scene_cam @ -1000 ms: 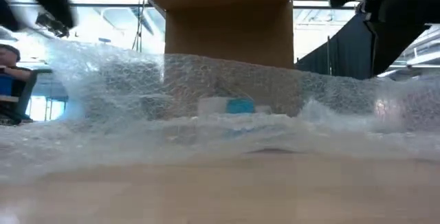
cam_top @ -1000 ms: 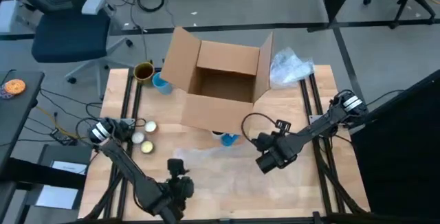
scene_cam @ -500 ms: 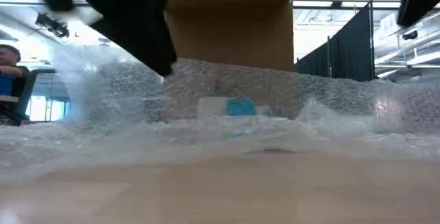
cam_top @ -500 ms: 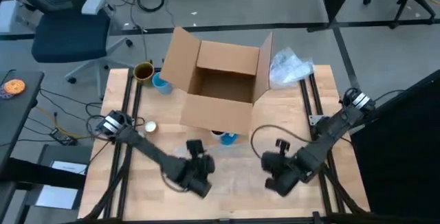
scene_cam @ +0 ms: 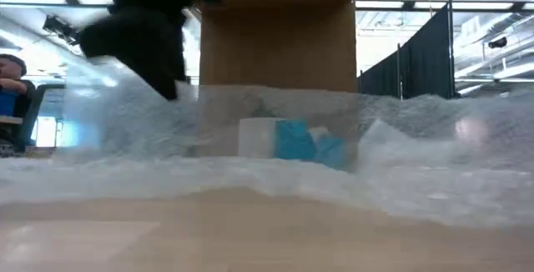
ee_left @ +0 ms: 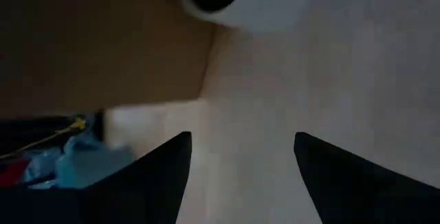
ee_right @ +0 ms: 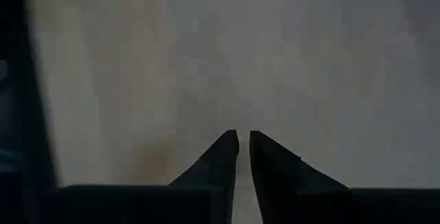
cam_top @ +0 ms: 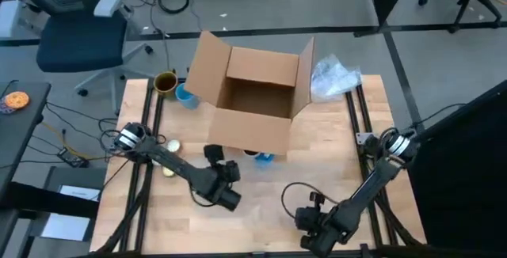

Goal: Wrap mug
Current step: Prepare the bubble wrap on the table, then wrap the blue mug with the bubble wrap on the table

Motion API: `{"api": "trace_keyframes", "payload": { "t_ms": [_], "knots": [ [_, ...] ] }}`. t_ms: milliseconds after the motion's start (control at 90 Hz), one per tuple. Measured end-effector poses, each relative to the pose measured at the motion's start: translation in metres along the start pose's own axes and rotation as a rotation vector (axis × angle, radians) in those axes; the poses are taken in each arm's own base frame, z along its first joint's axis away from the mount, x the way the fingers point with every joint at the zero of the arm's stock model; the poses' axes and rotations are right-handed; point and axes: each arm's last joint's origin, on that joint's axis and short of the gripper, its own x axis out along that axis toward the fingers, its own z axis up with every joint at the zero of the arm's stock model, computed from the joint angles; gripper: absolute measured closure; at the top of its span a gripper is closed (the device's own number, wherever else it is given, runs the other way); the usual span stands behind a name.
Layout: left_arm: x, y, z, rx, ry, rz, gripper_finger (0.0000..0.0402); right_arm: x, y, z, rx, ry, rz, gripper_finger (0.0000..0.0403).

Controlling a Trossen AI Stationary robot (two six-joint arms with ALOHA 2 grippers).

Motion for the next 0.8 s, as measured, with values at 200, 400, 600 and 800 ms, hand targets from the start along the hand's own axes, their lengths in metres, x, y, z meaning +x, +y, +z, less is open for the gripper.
{"api": "trace_keyframes", "payload": {
  "t_ms": [200,400,600,800],
  "knots": [
    [-0.051,0.02,-0.023,-0.025,-0.059,-0.017,0.0159,0.011,0.0,-0.009,0.004,0.153,-0.008,0.0382],
    [-0.072,0.086,-0.052,-0.308,-0.214,-0.001,0.0159,-0.028,-0.017,-0.011,-0.001,0.238,-0.038,0.0382],
    [-0.062,0.148,-0.089,-0.601,-0.214,-0.02,0.0159,-0.081,-0.027,0.0,-0.003,-0.025,0.029,0.0382],
    [-0.025,0.171,-0.112,-0.744,-0.073,0.001,0.0159,-0.099,-0.032,0.006,-0.029,-0.186,0.028,0.0382]
  ]
}}
